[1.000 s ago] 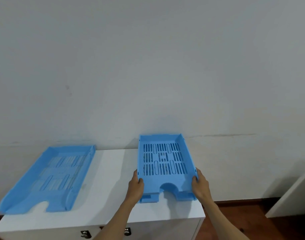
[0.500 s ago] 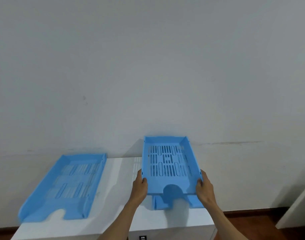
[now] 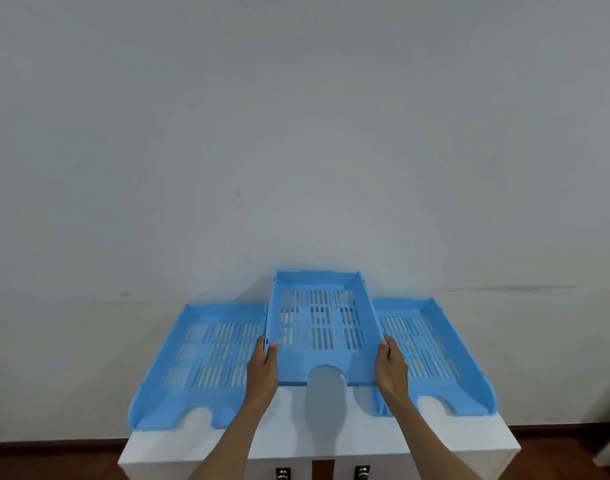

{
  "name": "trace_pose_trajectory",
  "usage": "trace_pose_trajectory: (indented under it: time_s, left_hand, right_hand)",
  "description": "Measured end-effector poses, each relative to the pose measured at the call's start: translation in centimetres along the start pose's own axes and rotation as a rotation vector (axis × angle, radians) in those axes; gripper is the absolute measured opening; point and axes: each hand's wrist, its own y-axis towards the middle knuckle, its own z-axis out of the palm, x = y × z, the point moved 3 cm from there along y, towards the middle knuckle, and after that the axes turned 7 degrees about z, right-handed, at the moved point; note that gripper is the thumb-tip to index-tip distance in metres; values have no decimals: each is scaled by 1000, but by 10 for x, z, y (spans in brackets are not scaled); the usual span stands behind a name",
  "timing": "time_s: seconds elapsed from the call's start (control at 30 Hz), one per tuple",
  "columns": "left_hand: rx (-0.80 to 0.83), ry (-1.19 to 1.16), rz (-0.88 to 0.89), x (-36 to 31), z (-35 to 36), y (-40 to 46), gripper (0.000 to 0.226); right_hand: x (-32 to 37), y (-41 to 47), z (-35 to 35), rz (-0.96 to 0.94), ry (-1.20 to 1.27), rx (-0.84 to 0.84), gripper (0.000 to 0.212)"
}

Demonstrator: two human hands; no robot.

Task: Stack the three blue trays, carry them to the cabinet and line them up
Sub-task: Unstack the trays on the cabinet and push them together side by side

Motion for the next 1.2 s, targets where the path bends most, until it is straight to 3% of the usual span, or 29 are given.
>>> trace_pose_trajectory:
  time_s: [0.07, 0.33, 0.9, 1.07, 1.2]
  left_hand:
    - [-8, -27, -11, 10, -13, -1, 29]
    - [-74, 70, -51, 54, -35, -8, 45]
    - [-103, 454, 152, 60, -12, -22, 44]
    - [-72, 552, 134, 74, -7, -33, 46]
    - [-60, 481, 74, 81, -3, -40, 50]
  right_hand:
    - [-2, -10, 15, 15, 7, 9, 38]
    - [-20, -34, 43, 101, -33, 22, 35]
    - [-51, -31, 41, 20, -198, 12, 38]
    - [-62, -29, 37, -60, -252, 14, 38]
    - [-65, -27, 37, -44, -204, 57, 36]
